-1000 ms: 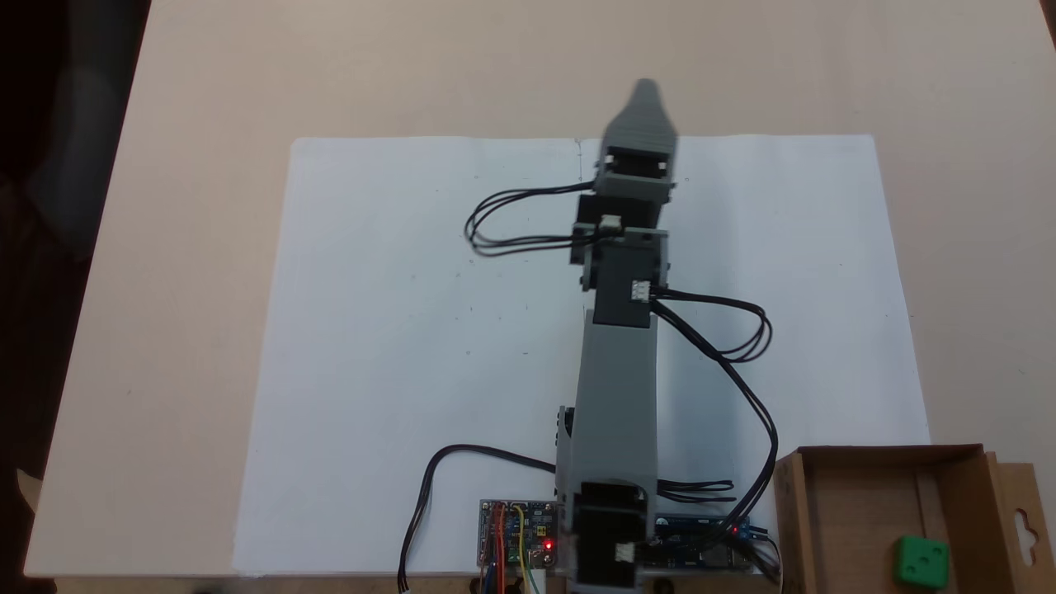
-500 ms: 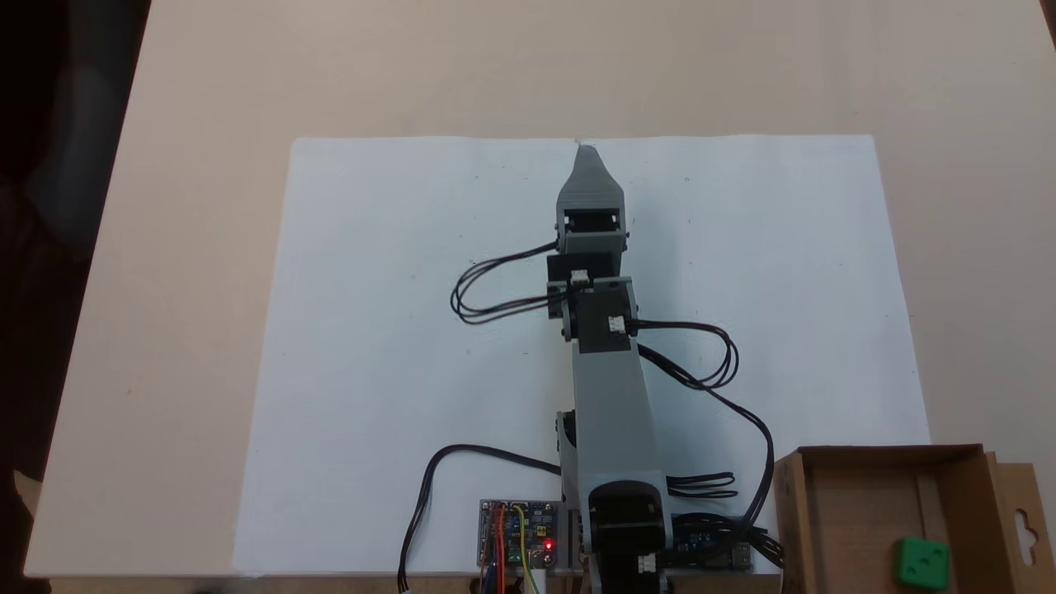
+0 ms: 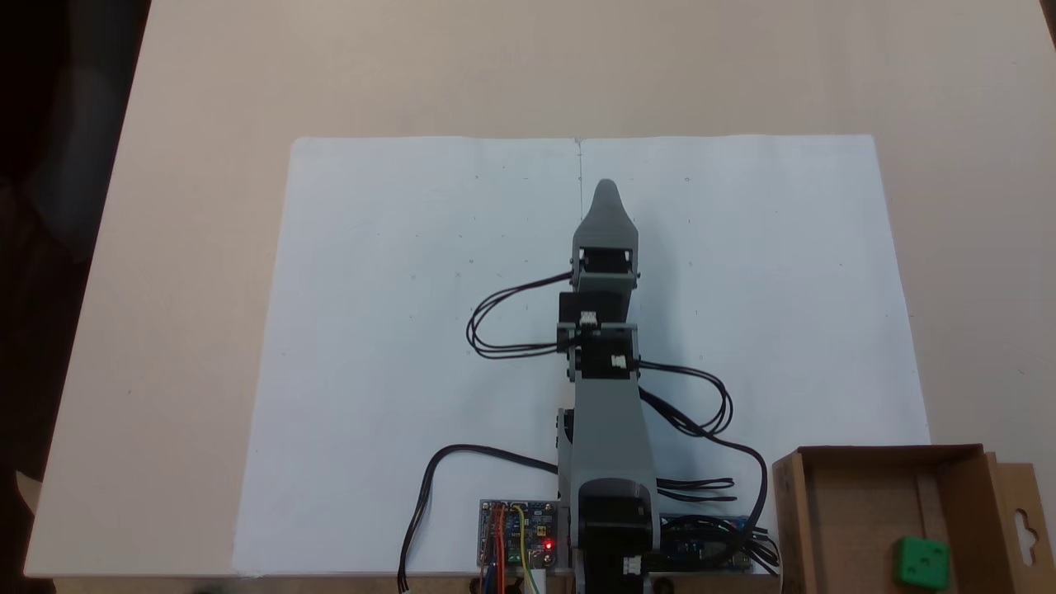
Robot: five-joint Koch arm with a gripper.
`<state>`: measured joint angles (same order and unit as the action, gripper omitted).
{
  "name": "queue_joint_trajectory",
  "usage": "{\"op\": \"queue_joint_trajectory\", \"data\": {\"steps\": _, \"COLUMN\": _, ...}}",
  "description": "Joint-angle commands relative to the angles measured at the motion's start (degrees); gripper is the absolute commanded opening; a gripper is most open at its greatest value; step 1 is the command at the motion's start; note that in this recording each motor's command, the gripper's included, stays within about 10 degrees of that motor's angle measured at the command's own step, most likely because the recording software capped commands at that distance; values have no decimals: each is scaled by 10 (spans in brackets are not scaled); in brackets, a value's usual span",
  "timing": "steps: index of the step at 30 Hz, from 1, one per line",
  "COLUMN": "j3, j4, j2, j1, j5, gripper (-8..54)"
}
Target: Grasp a green dice and put it in the bin.
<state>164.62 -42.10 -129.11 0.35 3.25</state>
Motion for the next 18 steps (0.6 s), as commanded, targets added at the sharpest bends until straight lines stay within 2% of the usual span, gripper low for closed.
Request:
{"op": "queue_joint_trajectory", "data": {"steps": 1, "j3": 10, "j4": -96, "j2": -69, "j1": 8, "j5": 39, "gripper": 434}}
{"op": "queue_joint_trajectory", "data": {"steps": 10, "j3": 117, "j4": -259, "j2": -69, "j1": 8, "j5": 35, "gripper": 433}}
{"op": "queue_joint_trajectory", "data": {"steps": 18, "j3": 148, "j4": -381, "j2": -69, "j1": 8, "j5": 35, "gripper": 435}}
